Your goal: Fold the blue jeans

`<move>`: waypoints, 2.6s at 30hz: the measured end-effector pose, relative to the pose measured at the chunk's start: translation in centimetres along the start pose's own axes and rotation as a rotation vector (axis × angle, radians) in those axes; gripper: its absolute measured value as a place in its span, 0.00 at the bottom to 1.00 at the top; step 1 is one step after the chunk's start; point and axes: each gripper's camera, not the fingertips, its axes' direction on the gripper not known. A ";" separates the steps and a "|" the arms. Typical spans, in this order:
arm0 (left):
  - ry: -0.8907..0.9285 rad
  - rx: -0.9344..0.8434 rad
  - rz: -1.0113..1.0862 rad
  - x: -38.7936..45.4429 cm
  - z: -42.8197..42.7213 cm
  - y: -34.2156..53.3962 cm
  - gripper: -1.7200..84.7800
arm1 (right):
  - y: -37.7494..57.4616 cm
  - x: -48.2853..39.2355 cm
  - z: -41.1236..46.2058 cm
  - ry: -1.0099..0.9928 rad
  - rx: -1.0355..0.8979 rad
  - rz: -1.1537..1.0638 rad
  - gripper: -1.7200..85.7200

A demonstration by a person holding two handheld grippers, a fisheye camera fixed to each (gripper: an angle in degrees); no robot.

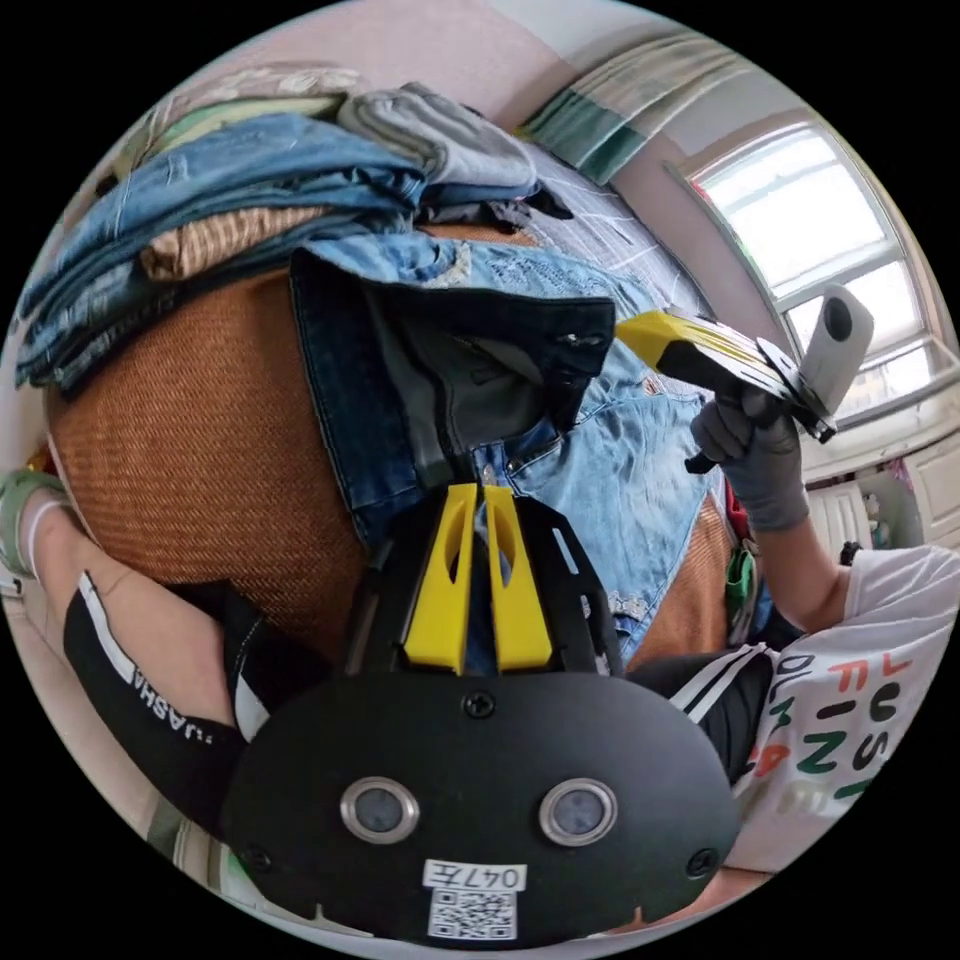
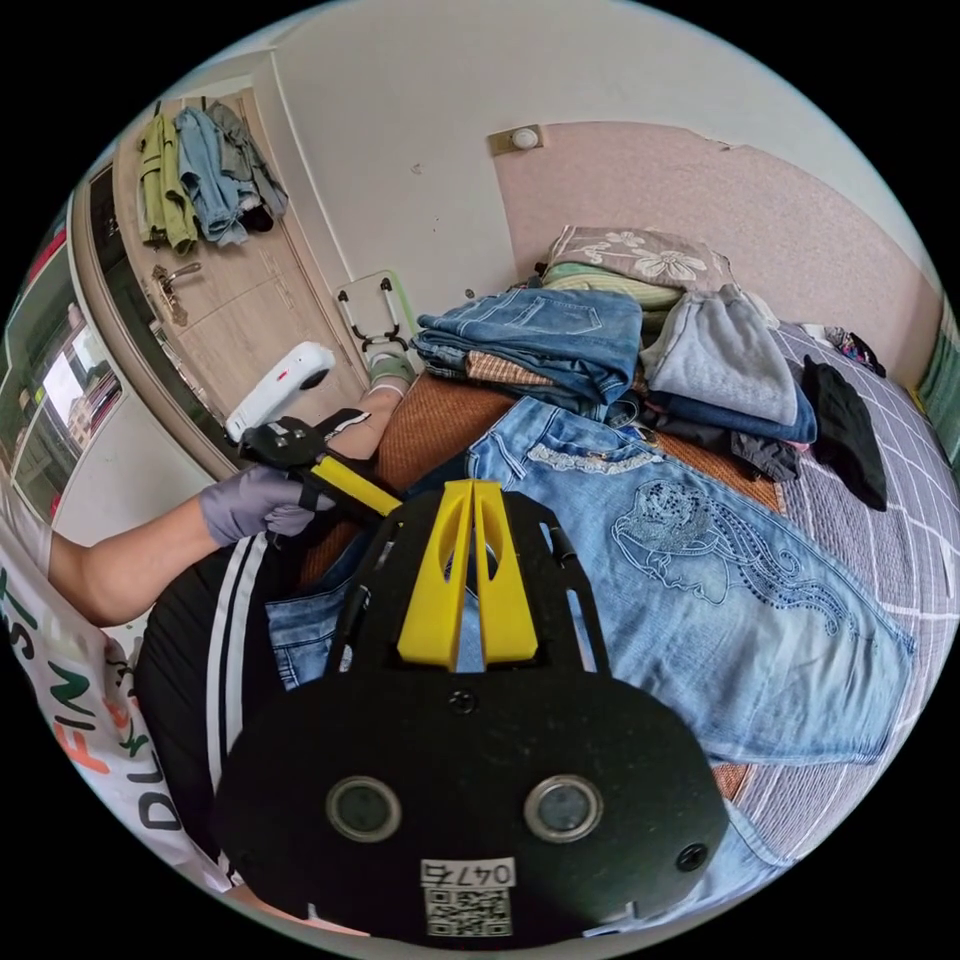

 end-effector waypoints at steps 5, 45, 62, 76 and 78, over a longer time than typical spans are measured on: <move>-0.108 0.064 -0.001 1.1 -1.3 1.6 0.01 | -1.4 1.2 -0.3 -0.042 0.017 -0.011 0.01; -0.064 0.014 -0.099 -11.2 -14.7 8.7 0.01 | -11.5 7.4 11.8 -0.248 -0.306 -0.032 0.01; -0.033 0.190 -0.005 -13.3 -35.3 9.9 0.01 | -19.1 18.6 11.7 0.195 -0.374 -0.308 0.05; -0.045 0.239 0.032 -10.3 -52.8 7.5 0.02 | -16.4 24.1 20.7 0.147 -0.557 -0.245 0.07; -0.104 0.245 0.069 -8.5 -55.3 6.9 0.03 | -15.1 24.4 21.1 0.104 -0.549 -0.228 0.04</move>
